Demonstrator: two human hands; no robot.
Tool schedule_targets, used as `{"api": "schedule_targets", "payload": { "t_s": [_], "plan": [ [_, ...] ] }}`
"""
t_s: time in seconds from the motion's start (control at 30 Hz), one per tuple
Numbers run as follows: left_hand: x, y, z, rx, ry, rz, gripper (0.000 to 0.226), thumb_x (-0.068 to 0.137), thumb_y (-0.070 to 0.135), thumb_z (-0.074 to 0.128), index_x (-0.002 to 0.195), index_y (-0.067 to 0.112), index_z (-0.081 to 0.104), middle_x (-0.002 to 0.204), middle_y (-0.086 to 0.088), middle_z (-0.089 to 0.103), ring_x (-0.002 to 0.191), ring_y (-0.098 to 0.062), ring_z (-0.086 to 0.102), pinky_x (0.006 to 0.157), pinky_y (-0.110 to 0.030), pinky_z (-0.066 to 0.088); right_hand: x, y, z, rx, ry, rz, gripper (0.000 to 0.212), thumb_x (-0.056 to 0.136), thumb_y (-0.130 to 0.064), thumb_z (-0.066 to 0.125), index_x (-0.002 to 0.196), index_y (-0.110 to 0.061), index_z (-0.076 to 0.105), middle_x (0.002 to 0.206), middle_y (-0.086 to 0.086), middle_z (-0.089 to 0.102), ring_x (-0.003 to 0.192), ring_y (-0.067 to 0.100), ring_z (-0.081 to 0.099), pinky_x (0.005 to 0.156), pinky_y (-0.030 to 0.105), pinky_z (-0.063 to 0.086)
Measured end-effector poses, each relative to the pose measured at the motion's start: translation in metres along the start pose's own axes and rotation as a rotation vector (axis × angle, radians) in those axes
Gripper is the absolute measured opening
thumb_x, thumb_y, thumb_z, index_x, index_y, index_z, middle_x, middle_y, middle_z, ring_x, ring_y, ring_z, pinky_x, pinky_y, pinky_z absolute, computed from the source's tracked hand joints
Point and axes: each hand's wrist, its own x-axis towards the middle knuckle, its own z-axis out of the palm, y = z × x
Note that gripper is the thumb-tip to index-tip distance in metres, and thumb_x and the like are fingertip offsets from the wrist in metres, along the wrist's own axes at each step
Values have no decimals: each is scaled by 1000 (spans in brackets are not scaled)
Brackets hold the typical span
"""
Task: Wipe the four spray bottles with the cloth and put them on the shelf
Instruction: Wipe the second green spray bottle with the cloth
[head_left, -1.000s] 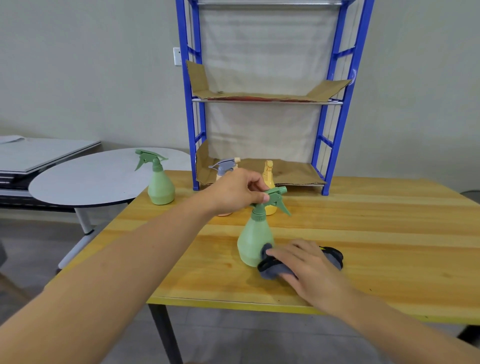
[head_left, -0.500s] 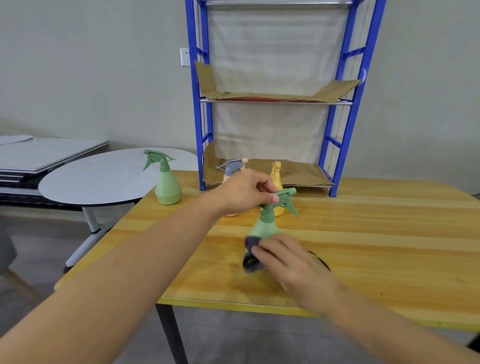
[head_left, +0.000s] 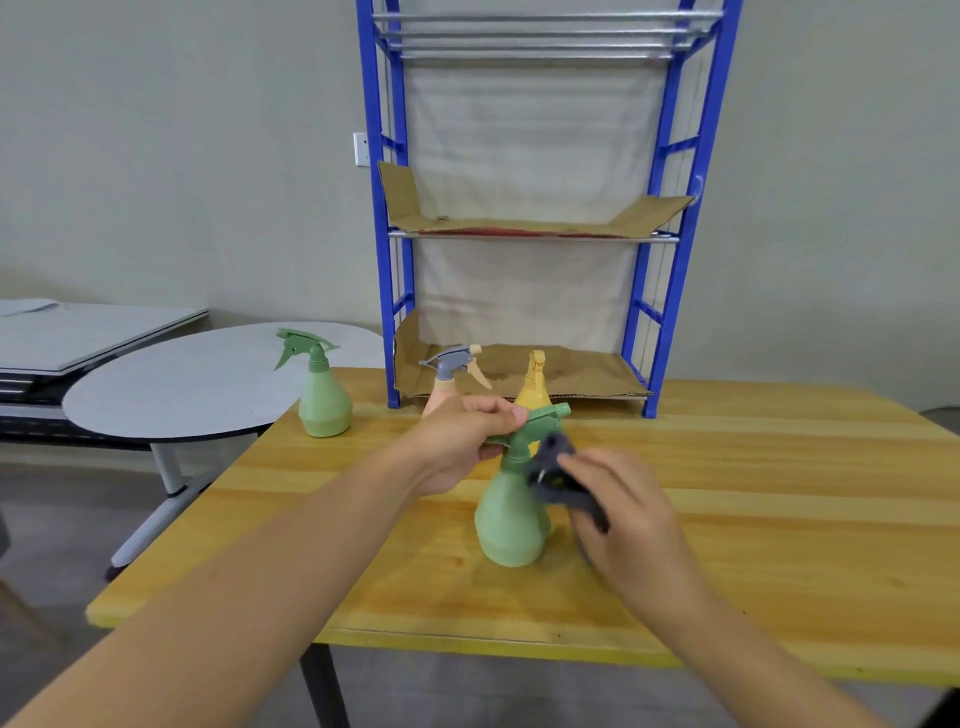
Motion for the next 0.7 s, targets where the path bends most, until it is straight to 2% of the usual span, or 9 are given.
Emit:
{"api": "schedule_targets", "payload": {
  "t_s": [0.07, 0.13, 0.2, 0.3, 0.37, 0.47, 0.5, 0.63, 0.7],
  "plan": [
    [-1, -1, 4, -67, -15, -34, 11, 100, 9, 58, 101, 3, 67, 99, -12, 68, 88, -16, 61, 86, -27, 49, 17, -2, -4, 1, 149, 121, 42, 76, 7, 74, 117, -3, 66, 116, 6, 61, 107, 24, 57, 95, 32, 45],
    [-1, 0, 7, -90, -16, -47, 12, 100, 7, 57, 95, 6, 68, 91, -8, 69, 86, -16, 62, 84, -26, 50, 25, -4, 1, 11, 201, 208, 39, 79, 3, 71, 116, -5, 66, 116, 3, 61, 108, 20, 55, 95, 30, 44],
    [-2, 2, 8, -66, -5, -42, 15, 100, 7, 56, 91, 8, 67, 87, -6, 69, 83, -15, 61, 79, -24, 50, 21, -12, 13, 29, 168, 203, 31, 83, -8, 65, 115, -6, 66, 115, 3, 61, 106, 21, 55, 95, 28, 44],
    [-5, 4, 9, -40, -6, -31, 19, 100, 10, 59, 82, 10, 65, 81, -4, 66, 75, -14, 59, 69, -24, 48, 6, -22, 26, 30, 35, 54, 31, 83, -12, 60, 113, -4, 66, 116, 5, 60, 105, 24, 55, 96, 25, 43],
    [-4, 3, 9, -27, -14, -13, 20, 99, 11, 60, 80, 12, 64, 83, -4, 67, 78, -14, 61, 77, -26, 50, 6, -16, 28, 21, 101, 88, 30, 82, -6, 63, 111, -3, 67, 115, 5, 61, 105, 24, 56, 96, 25, 43],
    [-2, 1, 9, 14, -18, 14, 22, 98, 14, 63, 77, 14, 63, 84, -4, 68, 83, -16, 60, 88, -32, 46, 13, -12, 24, 62, 269, 368, 38, 73, 6, 73, 109, -5, 66, 114, 1, 60, 105, 23, 57, 93, 27, 44],
    [-2, 2, 9, 10, -18, 16, 23, 98, 14, 63, 75, 14, 63, 81, -3, 67, 81, -15, 60, 85, -30, 47, 14, -15, 25, 63, 258, 355, 37, 73, 5, 73, 109, -5, 66, 115, 1, 59, 105, 23, 57, 94, 25, 44],
    [-3, 4, 3, 3, -61, 2, 25, 100, 15, 61, 75, 12, 61, 75, -2, 64, 72, -12, 60, 68, -23, 50, 7, -23, 31, 35, 40, 73, 41, 72, 5, 75, 111, -5, 67, 115, 4, 60, 105, 24, 55, 96, 25, 43],
    [-2, 3, 2, -4, -61, -1, 24, 100, 15, 61, 75, 12, 60, 80, -5, 65, 77, -13, 60, 75, -24, 50, 14, -16, 27, 53, 129, 203, 42, 71, 7, 75, 110, -7, 68, 114, 2, 61, 105, 25, 56, 94, 26, 44]
  ]
}}
